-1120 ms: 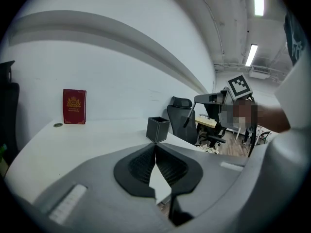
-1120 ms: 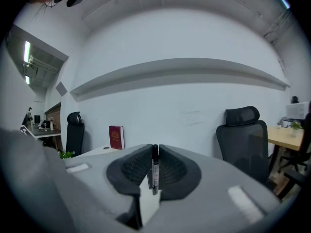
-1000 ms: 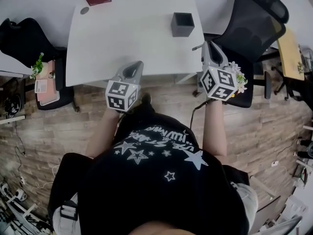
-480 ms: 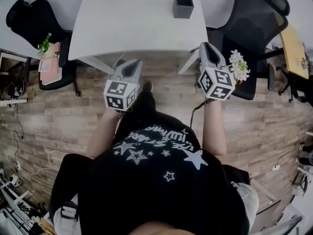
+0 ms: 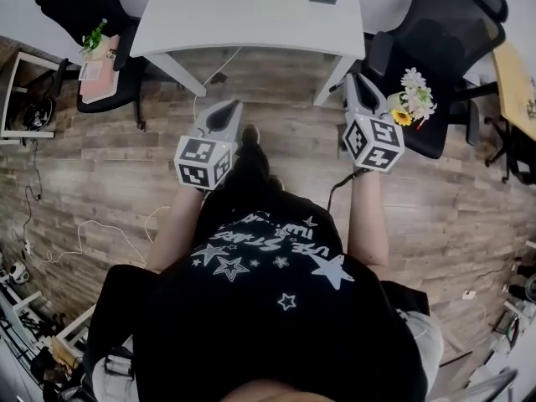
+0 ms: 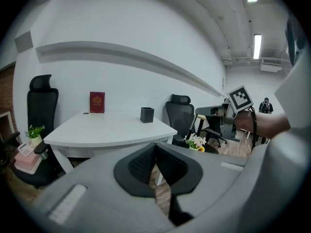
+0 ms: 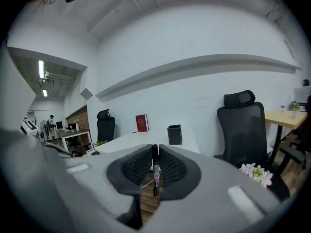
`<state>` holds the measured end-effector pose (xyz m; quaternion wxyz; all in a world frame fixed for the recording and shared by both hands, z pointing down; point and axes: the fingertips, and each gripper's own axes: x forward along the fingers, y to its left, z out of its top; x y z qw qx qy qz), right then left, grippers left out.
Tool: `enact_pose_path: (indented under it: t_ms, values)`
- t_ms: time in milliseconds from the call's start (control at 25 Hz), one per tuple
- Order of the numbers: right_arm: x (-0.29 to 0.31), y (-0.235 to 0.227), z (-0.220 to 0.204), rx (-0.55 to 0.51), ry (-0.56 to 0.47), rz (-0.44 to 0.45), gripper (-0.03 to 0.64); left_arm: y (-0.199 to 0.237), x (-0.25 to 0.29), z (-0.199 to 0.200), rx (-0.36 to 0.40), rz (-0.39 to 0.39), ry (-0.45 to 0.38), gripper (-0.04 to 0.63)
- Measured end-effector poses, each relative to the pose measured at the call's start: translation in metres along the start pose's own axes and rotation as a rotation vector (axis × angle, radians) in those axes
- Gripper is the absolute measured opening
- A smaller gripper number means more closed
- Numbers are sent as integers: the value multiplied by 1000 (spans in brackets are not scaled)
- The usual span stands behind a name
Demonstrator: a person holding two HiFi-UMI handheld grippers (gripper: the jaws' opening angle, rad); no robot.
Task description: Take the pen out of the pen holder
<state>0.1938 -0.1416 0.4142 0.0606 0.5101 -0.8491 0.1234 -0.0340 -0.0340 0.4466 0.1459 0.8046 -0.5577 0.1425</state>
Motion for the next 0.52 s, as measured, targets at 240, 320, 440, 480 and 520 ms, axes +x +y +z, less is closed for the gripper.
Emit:
enact_pose_path:
  t_ms: [240, 320, 440, 480, 520]
  values:
    - [-11, 11, -14, 6, 20, 27, 43, -1, -28, -18, -23, 48, 26, 11]
    - [-10, 15, -16, 7, 24, 36, 43, -1, -30, -19, -28, 49, 28, 11]
    - [-7, 19, -21, 9, 31, 45, 43, -1, -27, -17, -17, 33, 26, 11]
    - [-6, 20, -22, 9, 35, 48, 43, -1, -25, -16, -12, 28, 25, 11]
    - [-5, 21, -24, 8, 38, 52, 42, -2, -24, -15, -8, 24, 23, 11]
